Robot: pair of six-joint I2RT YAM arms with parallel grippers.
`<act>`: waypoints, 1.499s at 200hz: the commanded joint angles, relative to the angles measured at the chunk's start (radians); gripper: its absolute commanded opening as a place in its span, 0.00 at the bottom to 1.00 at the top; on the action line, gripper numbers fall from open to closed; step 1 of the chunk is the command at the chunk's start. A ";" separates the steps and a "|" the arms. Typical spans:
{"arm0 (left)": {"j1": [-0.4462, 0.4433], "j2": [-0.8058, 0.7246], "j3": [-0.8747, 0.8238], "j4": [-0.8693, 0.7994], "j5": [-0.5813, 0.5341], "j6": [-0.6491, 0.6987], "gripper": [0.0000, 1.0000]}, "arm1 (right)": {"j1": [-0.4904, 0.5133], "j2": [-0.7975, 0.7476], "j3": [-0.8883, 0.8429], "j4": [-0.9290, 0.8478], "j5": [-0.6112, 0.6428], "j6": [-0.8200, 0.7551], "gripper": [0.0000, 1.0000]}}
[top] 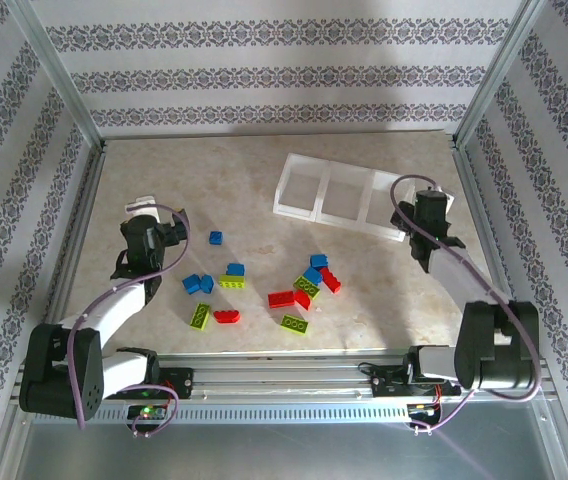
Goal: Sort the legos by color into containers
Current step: Move the container to the center of the table.
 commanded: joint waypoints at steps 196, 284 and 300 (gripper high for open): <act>0.007 -0.009 0.107 -0.327 0.187 -0.250 1.00 | 0.036 0.477 0.463 -0.315 -0.214 -0.212 0.22; 0.008 0.016 0.123 -0.391 0.199 -0.258 1.00 | 0.203 0.464 0.490 -0.393 -0.175 -0.357 0.18; 0.008 0.016 0.122 -0.392 0.210 -0.260 1.00 | 0.212 0.458 0.491 -0.410 -0.158 -0.354 0.19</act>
